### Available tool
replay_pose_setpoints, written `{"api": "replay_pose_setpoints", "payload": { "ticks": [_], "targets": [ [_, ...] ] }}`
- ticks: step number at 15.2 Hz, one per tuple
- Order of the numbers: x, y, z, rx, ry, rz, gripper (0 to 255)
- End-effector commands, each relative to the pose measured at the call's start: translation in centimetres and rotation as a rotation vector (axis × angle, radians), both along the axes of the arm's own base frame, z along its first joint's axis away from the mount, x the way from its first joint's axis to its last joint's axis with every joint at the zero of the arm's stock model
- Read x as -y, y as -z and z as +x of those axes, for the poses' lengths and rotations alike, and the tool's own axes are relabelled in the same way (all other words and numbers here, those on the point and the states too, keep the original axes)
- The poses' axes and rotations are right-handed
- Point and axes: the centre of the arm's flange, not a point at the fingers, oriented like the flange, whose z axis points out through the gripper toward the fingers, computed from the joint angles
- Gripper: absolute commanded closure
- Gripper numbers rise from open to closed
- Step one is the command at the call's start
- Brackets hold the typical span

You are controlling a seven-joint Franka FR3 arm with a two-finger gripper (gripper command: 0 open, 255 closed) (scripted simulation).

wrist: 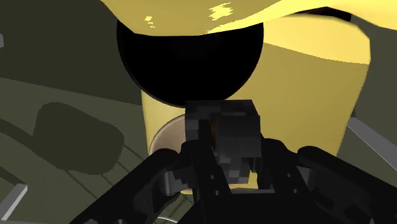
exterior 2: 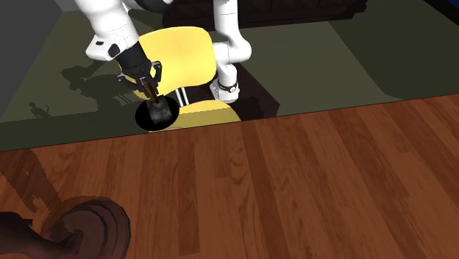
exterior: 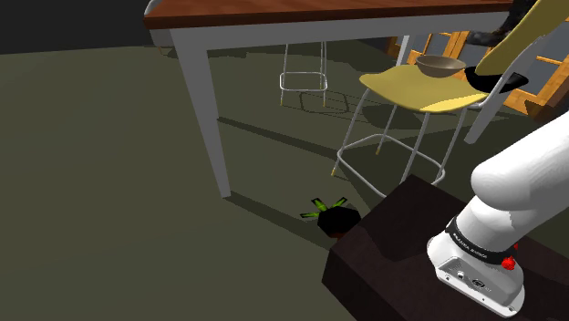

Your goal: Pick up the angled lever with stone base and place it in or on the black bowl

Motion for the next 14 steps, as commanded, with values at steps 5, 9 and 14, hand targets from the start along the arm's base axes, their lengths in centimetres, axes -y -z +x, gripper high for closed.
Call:
{"api": "replay_pose_setpoints", "payload": {
  "ticks": [5,9,14],
  "targets": [
    [1.0,6.0,-2.3,-0.167,0.024,-0.007,255],
    [1.0,7.9,-2.3,-0.167,0.023,-0.007,255],
    [1.0,7.9,-2.3,-0.167,0.023,-0.007,255]
  ]
}}
